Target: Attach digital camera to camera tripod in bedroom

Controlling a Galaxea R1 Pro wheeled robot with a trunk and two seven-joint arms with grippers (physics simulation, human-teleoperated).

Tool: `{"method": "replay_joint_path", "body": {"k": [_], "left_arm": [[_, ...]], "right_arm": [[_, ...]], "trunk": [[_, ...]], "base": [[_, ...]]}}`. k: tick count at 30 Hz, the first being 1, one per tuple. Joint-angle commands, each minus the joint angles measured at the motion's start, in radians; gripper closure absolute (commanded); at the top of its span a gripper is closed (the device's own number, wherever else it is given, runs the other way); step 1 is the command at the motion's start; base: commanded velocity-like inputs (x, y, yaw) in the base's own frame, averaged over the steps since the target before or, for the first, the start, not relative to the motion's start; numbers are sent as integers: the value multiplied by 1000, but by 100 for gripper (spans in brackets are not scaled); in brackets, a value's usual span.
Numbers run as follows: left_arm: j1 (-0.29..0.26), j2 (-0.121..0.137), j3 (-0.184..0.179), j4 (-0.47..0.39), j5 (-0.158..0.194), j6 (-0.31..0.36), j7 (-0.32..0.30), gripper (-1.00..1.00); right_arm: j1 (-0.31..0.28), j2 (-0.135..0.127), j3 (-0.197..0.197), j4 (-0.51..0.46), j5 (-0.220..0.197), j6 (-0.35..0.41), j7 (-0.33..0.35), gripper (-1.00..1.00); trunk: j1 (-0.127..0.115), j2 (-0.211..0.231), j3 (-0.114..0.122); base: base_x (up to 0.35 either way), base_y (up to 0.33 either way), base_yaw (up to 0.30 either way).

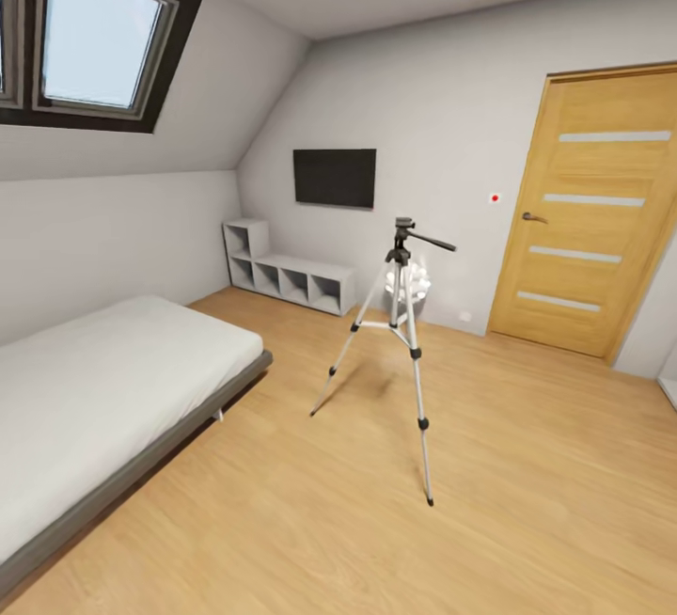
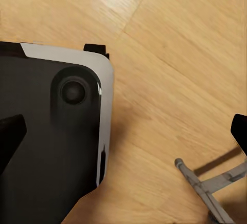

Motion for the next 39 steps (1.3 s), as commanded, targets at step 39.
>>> {"method": "replay_joint_path", "body": {"k": [39], "left_arm": [[-1,0,-9,0,4,-2,1,100]], "right_arm": [[-2,25,-15,3,2,0,0,-100]], "trunk": [[1,-1,-2]], "base": [[310,-60,-97]]}}
